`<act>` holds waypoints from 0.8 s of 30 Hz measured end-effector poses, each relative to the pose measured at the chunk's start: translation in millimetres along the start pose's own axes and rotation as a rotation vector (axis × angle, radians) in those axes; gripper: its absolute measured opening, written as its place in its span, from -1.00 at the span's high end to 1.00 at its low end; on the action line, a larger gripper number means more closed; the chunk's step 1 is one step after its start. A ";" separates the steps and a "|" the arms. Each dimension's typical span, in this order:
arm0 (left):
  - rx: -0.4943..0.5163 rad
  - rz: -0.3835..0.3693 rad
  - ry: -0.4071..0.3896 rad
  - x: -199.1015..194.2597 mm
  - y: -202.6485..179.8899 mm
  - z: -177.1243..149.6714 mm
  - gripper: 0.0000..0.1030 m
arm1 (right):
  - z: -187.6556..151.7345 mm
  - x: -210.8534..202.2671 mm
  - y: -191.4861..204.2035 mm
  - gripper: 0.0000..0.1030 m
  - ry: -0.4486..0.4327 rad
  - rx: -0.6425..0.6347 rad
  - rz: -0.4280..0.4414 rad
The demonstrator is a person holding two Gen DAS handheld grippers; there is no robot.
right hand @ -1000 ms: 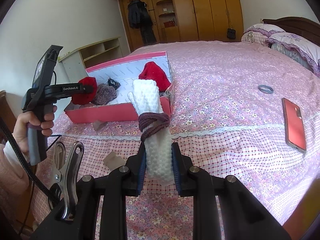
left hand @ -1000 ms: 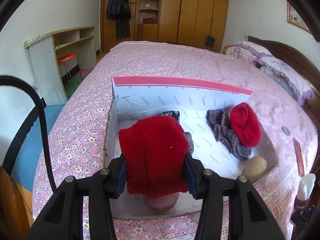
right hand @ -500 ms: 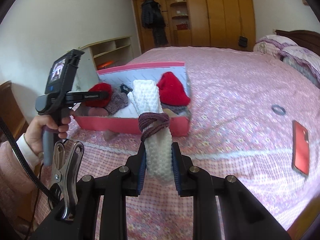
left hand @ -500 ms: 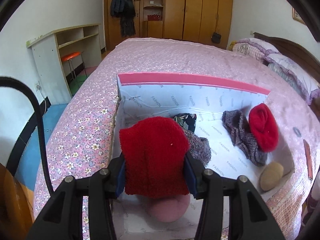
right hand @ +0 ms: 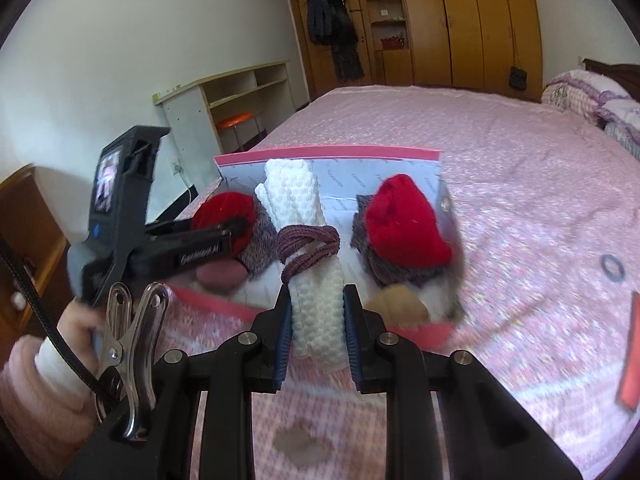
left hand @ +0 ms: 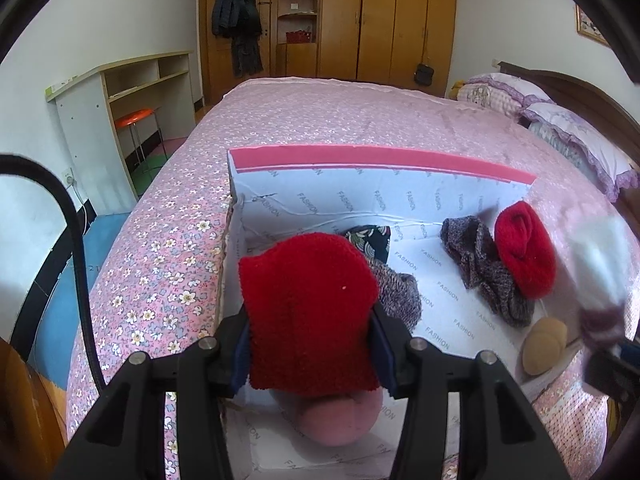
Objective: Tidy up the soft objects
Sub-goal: 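Lower the red hat into the box with the left gripper while the right lowers the towel beside it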
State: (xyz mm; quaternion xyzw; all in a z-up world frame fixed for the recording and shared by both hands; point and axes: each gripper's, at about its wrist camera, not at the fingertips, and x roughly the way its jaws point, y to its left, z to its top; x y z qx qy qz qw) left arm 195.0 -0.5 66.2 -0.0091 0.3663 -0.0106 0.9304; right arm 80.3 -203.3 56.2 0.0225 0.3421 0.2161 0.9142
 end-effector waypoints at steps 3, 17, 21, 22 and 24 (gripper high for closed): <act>0.002 -0.004 0.001 -0.1 0.5 0.2 -0.02 | 10.6 18.7 -1.0 0.53 0.025 0.027 0.024; 0.001 -0.011 -0.009 0.8 1.3 -1.7 -0.03 | 34.5 93.6 5.5 0.53 0.123 0.074 -0.008; -0.001 -0.009 -0.013 1.4 1.7 -2.0 -0.04 | 37.0 106.0 5.4 0.53 0.135 0.081 -0.018; 0.004 -0.007 -0.014 1.4 1.0 -1.9 -0.04 | 37.8 108.9 5.6 0.52 0.138 0.084 -0.021; 0.011 -0.006 -0.017 1.3 0.2 -1.7 -0.04 | 38.7 114.0 5.0 0.52 0.143 0.090 -0.021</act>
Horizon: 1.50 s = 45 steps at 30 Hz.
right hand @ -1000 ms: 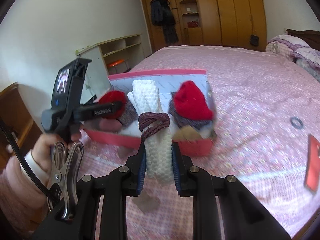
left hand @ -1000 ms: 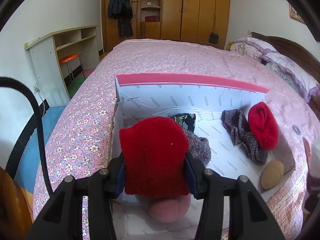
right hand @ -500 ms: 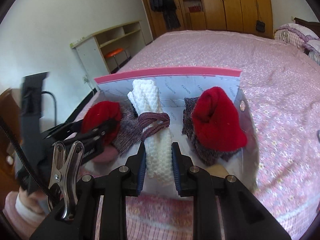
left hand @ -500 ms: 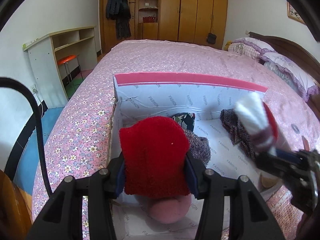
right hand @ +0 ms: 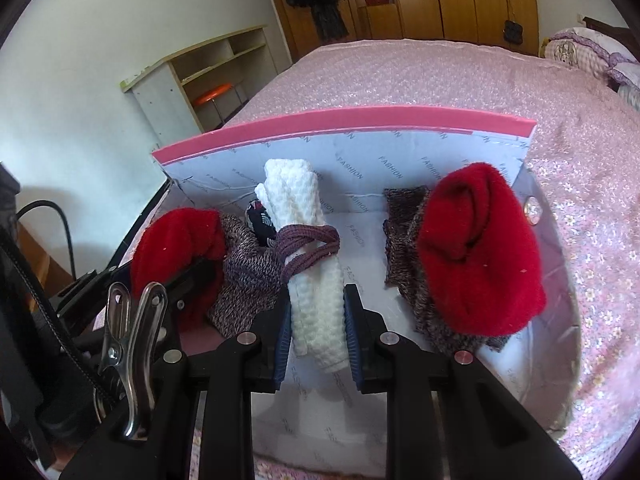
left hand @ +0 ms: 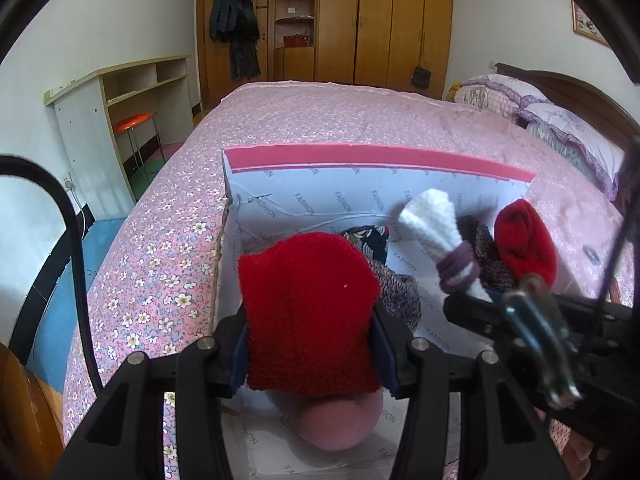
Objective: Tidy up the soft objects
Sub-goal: 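Lower the red hat into the box with the left gripper while the right lowers the towel beside it, then open both grippers to release the hat and towel, then withdraw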
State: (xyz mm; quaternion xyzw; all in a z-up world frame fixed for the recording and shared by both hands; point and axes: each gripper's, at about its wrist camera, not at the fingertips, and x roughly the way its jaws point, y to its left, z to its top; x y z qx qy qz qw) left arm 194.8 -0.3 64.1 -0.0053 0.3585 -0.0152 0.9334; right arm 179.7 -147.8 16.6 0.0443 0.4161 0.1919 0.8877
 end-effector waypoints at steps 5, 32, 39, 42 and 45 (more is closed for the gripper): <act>-0.005 -0.005 0.000 0.0 1.5 0.9 -0.04 | 2.7 9.8 2.1 0.52 0.020 0.003 -0.010; -0.006 -0.058 -0.027 -27.8 -8.7 2.1 -0.34 | -17.6 -54.0 -3.1 0.23 -0.129 -0.008 0.047; -0.015 -0.060 -0.041 -45.3 -8.8 0.1 -0.34 | -35.0 -87.4 -6.7 0.23 -0.160 -0.011 0.060; -0.001 -0.075 -0.045 -55.4 -8.8 -3.4 -0.34 | -43.3 -99.3 -9.4 0.23 -0.171 -0.020 0.057; 0.033 -0.092 -0.052 -65.7 -13.4 -7.7 -0.34 | -53.4 -110.1 -11.1 0.23 -0.171 -0.012 0.068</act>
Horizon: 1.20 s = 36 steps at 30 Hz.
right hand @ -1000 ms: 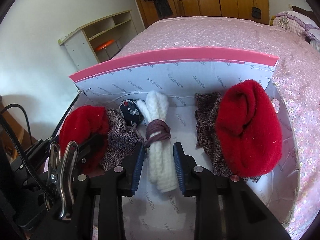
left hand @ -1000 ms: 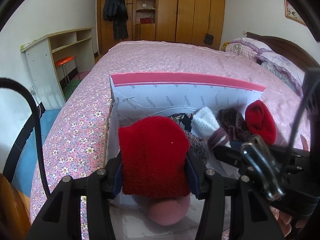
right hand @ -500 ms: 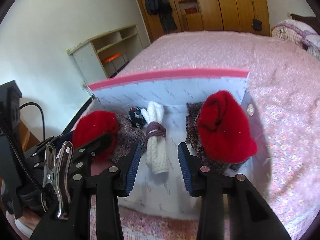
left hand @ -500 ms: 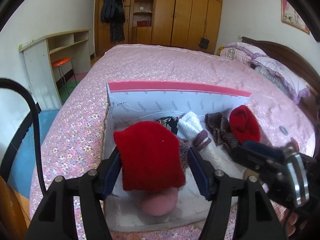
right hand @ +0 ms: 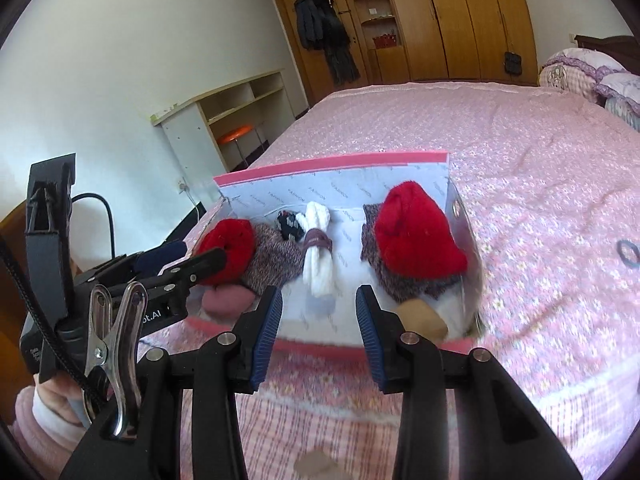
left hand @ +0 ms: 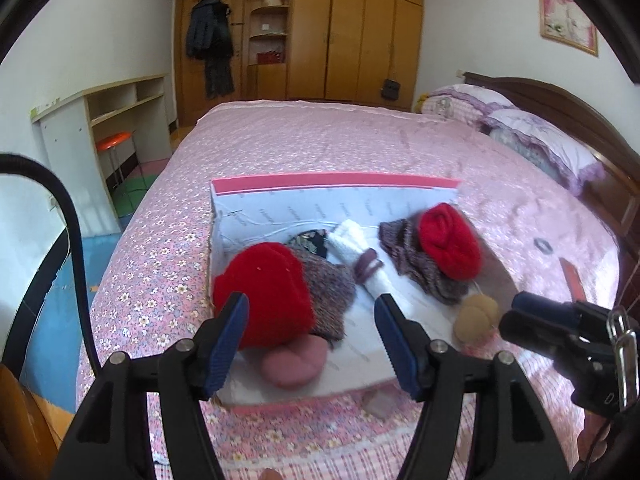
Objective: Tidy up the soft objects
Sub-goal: 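Open both grippers to release the hat and towel, then withdraw, then reach the right gripper to the small tan square and close on it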
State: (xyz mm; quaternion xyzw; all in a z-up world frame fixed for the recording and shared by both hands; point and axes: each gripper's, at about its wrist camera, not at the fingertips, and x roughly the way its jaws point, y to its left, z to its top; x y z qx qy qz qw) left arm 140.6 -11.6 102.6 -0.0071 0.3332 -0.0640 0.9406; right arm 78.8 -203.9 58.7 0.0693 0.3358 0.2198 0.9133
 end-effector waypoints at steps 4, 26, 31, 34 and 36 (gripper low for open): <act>0.021 -0.025 0.002 -12.8 -8.0 -7.2 -0.34 | -13.9 -12.8 -1.1 0.23 0.013 0.012 0.004; 0.013 -0.040 0.062 -45.0 -17.2 -68.1 -0.34 | -96.4 -24.1 2.5 0.23 0.105 -0.033 -0.054; 0.009 -0.036 0.094 -37.8 -17.2 -78.9 -0.34 | -107.6 -14.4 5.4 0.23 0.134 -0.060 -0.075; 0.010 -0.030 0.105 -33.8 -16.6 -83.2 -0.34 | -112.4 -8.4 6.2 0.23 0.150 -0.068 -0.078; 0.005 -0.029 0.111 -31.5 -15.3 -85.4 -0.34 | -114.9 -4.9 6.2 0.23 0.161 -0.071 -0.083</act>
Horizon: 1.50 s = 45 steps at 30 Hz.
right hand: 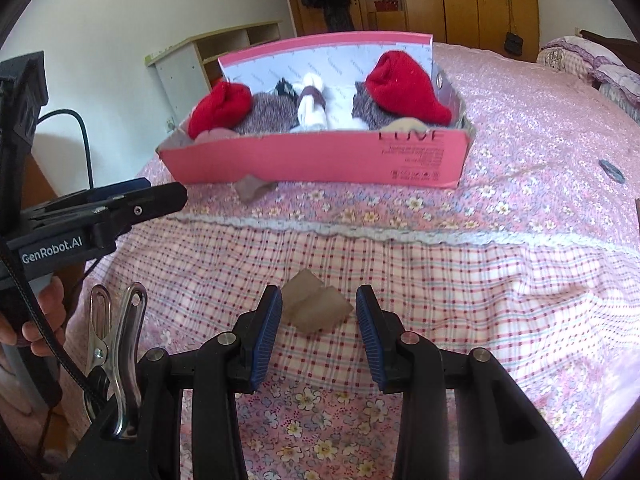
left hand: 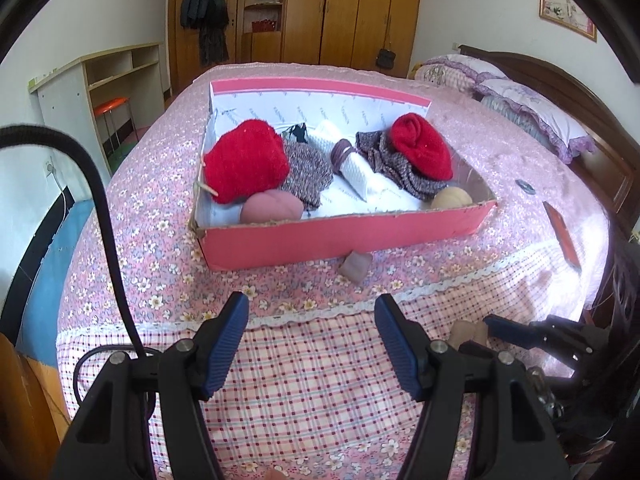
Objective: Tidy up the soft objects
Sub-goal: 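Reach the right gripper to the small tan square and close on it, then carry the tan square toward the box with the right gripper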
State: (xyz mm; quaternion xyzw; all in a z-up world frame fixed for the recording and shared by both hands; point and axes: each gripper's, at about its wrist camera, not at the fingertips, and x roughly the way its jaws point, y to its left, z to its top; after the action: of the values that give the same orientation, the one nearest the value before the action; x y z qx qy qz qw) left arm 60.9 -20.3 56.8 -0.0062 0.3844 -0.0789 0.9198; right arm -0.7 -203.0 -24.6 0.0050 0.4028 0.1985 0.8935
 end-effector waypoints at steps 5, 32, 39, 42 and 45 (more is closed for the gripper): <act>-0.004 0.002 0.016 5.6 1.8 -4.1 -0.34 | -1.9 6.4 0.1 0.23 0.009 -0.013 -0.008; -0.050 0.019 0.049 61.4 -27.8 10.3 0.17 | -13.0 -42.7 -40.2 0.92 -0.157 0.067 0.009; -0.056 0.060 0.024 69.9 -30.3 12.3 0.27 | -22.2 -28.0 -59.2 0.91 -0.130 0.132 0.068; -0.039 0.085 0.016 72.4 -34.8 11.4 0.65 | -26.3 -22.4 -62.3 0.90 -0.118 0.146 0.079; -0.027 0.067 0.006 71.8 -38.5 10.5 0.78 | -28.6 -19.1 -67.0 0.90 -0.114 0.169 0.099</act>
State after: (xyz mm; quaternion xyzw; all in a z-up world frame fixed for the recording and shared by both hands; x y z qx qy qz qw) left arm 112.6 -69.6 16.2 -0.0055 0.3881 -0.0428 0.9206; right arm -9.3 -275.8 -41.6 0.1118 0.3657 0.2071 0.9005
